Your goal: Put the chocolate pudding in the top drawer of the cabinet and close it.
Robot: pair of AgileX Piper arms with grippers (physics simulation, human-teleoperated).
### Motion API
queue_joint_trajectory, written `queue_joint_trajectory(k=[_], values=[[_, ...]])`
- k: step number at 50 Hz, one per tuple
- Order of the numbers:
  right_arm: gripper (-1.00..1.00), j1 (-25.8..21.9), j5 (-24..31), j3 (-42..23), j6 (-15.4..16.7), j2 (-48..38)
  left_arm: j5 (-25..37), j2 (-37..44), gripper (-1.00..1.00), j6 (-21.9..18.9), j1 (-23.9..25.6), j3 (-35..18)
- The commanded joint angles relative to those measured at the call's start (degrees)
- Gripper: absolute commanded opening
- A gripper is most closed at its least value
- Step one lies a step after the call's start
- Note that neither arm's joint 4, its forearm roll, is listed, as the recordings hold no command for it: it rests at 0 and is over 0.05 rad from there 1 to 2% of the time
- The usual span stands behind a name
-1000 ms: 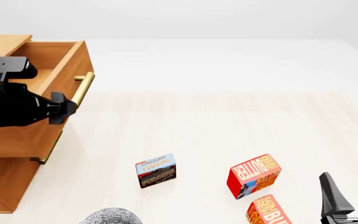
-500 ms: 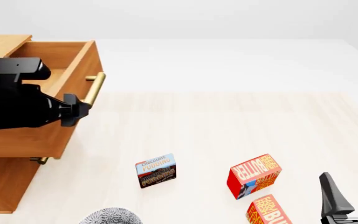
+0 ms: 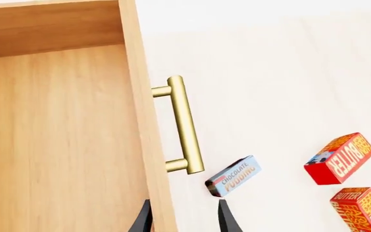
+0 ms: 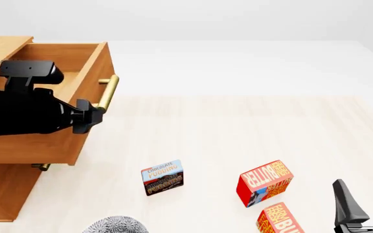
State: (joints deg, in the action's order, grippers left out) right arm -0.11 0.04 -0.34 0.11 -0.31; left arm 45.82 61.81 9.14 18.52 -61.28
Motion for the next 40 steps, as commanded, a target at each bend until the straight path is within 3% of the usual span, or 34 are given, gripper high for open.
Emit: queue_joint_trajectory(k=[1,23,32,40], values=[[1.0,0.0,0.0,0.0,0.0,0.0,0.2,0.0,1.0,0.4,2.7,0.0],[1.0,0.0,0.0,0.0,0.0,0.0,-0.9,0.1,1.0,2.8,7.6,0.4],[1.0,0.0,0.0,0.0,0.0,0.0,1.3,0.3,1.0,3.3,8.8,-4.1],[1.0,0.0,0.0,0.0,0.0,0.0,0.0,0.8,1.0,4.1,11.8,-2.4]])
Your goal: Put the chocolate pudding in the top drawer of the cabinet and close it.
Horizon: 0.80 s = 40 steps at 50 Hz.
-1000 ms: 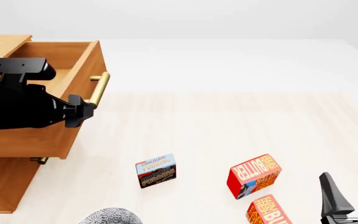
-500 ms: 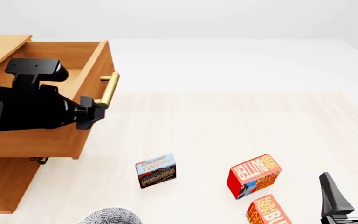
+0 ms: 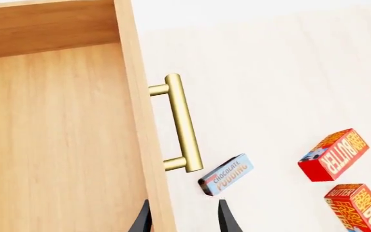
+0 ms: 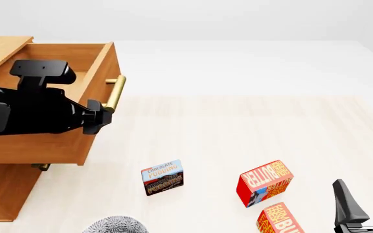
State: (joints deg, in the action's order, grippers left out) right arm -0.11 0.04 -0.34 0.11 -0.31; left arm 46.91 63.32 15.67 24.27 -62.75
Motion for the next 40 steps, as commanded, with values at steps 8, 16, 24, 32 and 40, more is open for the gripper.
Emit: queue_joint_trajectory(k=[8,16,24,32,40], values=[[1.0,0.0,0.0,0.0,0.0,0.0,0.5,-1.0,1.0,-3.9,4.7,-3.4],[1.0,0.0,0.0,0.0,0.1,0.0,3.7,-2.8,1.0,-8.1,1.5,-8.9],[1.0,0.0,0.0,0.0,0.1,-0.1,5.7,-3.2,1.0,-10.0,0.4,-11.8],[1.0,0.0,0.0,0.0,0.0,0.0,6.9,-4.4,1.0,-12.9,-1.8,-13.3],[1.0,0.0,0.0,0.0,0.0,0.0,8.6,-5.1,1.0,-16.1,-1.9,-16.4]])
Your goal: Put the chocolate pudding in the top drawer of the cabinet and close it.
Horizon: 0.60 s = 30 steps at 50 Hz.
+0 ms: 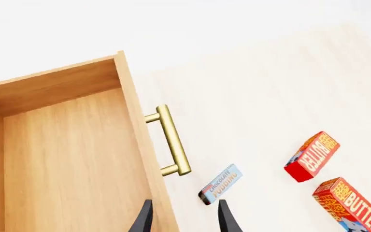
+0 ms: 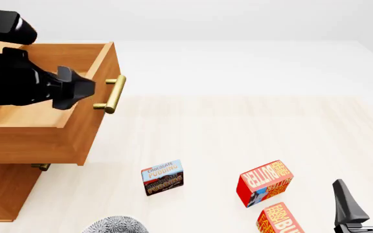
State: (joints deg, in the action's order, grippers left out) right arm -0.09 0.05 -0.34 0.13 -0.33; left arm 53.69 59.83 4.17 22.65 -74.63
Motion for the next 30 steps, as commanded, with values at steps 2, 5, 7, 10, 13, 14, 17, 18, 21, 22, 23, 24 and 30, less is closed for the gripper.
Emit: queue_joint_trajectory(k=[2,5,7,10,13,14,17,18,21,22,23,24,30], values=[[1.0,0.0,0.0,0.0,0.0,0.0,2.0,-1.4,1.0,-5.1,0.6,-5.6],[1.0,0.0,0.0,0.0,0.0,0.0,1.8,-1.4,1.0,-6.2,0.9,-6.6],[1.0,0.0,0.0,0.0,0.0,0.0,1.6,-1.1,1.0,-6.3,1.7,-6.7],[1.0,0.0,0.0,0.0,0.0,0.0,0.9,-1.2,1.0,-9.1,3.7,-6.3],[1.0,0.0,0.0,0.0,0.0,0.0,0.4,-1.3,1.0,-10.1,4.8,-6.0],[1.0,0.0,0.0,0.0,0.0,0.0,0.2,-1.4,1.0,-10.7,5.4,-6.1],[1.0,0.0,0.0,0.0,0.0,0.0,-0.5,-1.4,1.0,-12.7,6.2,-6.5],[1.0,0.0,0.0,0.0,0.0,0.0,-0.8,-1.4,1.0,-13.1,6.5,-6.5],[1.0,0.0,0.0,0.0,0.0,0.0,-1.4,-1.0,1.0,-14.0,8.0,-6.6],[1.0,0.0,0.0,0.0,0.0,0.0,-1.7,-1.1,1.0,-13.8,9.4,-7.0],[1.0,0.0,0.0,0.0,0.0,0.0,-2.1,-1.1,1.0,-12.6,11.2,-7.8],[1.0,0.0,0.0,0.0,0.0,0.0,-2.1,-1.1,1.0,-12.6,11.2,-7.8],[1.0,0.0,0.0,0.0,0.0,0.0,-3.0,-0.6,1.0,-13.5,14.3,-7.4]])
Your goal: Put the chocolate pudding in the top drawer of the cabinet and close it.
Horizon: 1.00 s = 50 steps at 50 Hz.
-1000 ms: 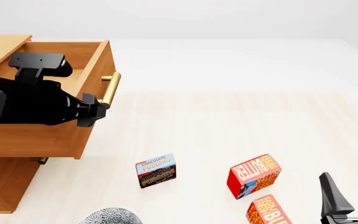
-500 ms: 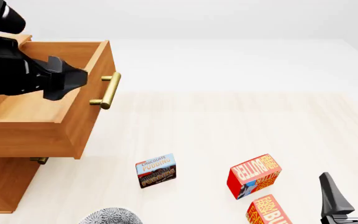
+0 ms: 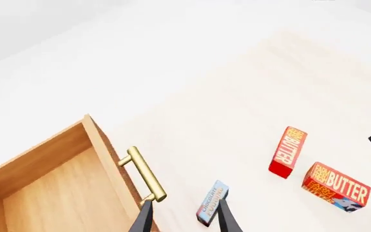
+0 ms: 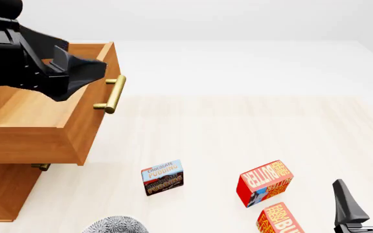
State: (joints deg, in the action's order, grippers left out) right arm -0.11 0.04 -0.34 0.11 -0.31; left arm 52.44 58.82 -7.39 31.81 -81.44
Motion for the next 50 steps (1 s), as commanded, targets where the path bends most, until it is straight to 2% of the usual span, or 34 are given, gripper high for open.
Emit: queue_joint_trajectory(k=[1,3,8,10,16,30,32,37,38,45,50], values=[[1.0,0.0,0.0,0.0,0.0,0.0,-1.8,0.7,1.0,-1.8,5.4,-0.8],[1.0,0.0,0.0,0.0,0.0,0.0,-2.5,1.2,1.0,-2.4,7.8,-0.8],[1.0,0.0,0.0,0.0,0.0,0.0,-4.0,1.4,1.0,-3.8,8.2,0.5],[1.0,0.0,0.0,0.0,0.0,0.0,-4.6,1.2,1.0,-4.1,6.9,1.3],[1.0,0.0,0.0,0.0,0.0,0.0,-5.8,2.8,1.0,-3.4,9.1,2.9],[1.0,0.0,0.0,0.0,0.0,0.0,-9.0,2.9,1.0,-6.5,11.5,8.7],[1.0,0.0,0.0,0.0,0.0,0.0,-9.2,3.3,1.0,-5.6,12.7,9.0],[1.0,0.0,0.0,0.0,0.0,0.0,-10.7,3.4,1.0,-5.3,12.0,11.2],[1.0,0.0,0.0,0.0,0.0,0.0,-11.6,2.9,1.0,-7.1,11.8,12.7],[1.0,0.0,0.0,0.0,0.0,0.0,-12.8,4.0,1.0,-5.4,13.5,14.5],[1.0,0.0,0.0,0.0,0.0,0.0,-14.9,4.6,1.0,-5.9,14.4,17.2]])
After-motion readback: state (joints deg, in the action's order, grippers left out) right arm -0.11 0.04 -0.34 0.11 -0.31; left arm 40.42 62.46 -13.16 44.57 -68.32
